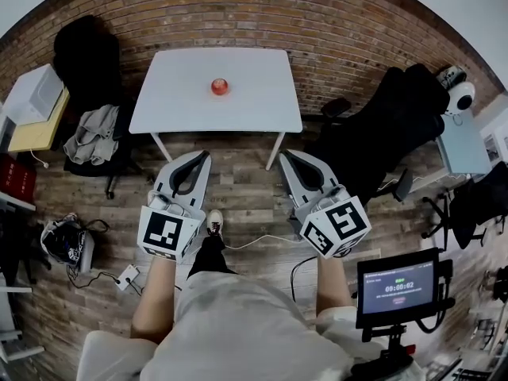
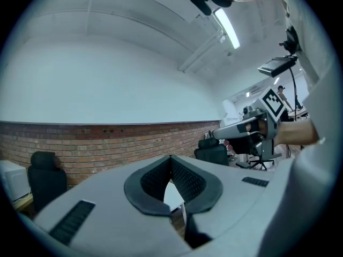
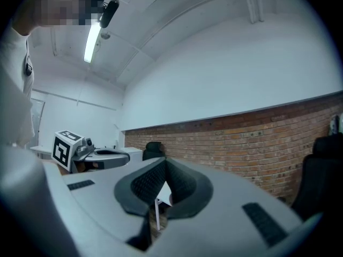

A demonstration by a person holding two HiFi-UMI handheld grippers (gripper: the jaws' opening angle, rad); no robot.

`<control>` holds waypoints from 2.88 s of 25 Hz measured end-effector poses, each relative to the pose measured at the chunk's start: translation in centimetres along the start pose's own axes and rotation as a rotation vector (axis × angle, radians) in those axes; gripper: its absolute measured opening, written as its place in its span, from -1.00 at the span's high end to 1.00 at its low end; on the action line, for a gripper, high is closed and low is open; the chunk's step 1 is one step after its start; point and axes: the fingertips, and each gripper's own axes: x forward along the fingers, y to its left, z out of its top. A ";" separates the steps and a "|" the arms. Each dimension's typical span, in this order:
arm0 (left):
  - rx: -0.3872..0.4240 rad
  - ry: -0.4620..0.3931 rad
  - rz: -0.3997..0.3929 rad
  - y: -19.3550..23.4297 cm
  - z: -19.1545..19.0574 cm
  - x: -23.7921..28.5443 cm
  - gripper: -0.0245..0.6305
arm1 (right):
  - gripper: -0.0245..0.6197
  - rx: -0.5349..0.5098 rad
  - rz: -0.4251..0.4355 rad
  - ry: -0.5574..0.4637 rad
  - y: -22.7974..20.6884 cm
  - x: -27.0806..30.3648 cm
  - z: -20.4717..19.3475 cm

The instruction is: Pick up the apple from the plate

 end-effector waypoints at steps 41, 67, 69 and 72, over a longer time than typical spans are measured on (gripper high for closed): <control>-0.086 0.059 -0.100 27.8 -7.9 26.5 0.93 | 0.92 0.047 -0.136 0.050 -17.9 33.4 0.5; -0.069 0.086 -0.074 25.9 -7.2 28.2 0.93 | 0.92 0.061 -0.119 0.068 -20.7 31.4 -0.4; -0.084 0.088 -0.075 25.2 -6.9 28.4 0.93 | 0.92 0.069 -0.099 0.069 -21.0 30.9 -0.4; -0.080 0.097 -0.058 24.1 -6.6 28.5 0.93 | 0.92 0.080 -0.070 0.064 -21.3 30.0 -0.4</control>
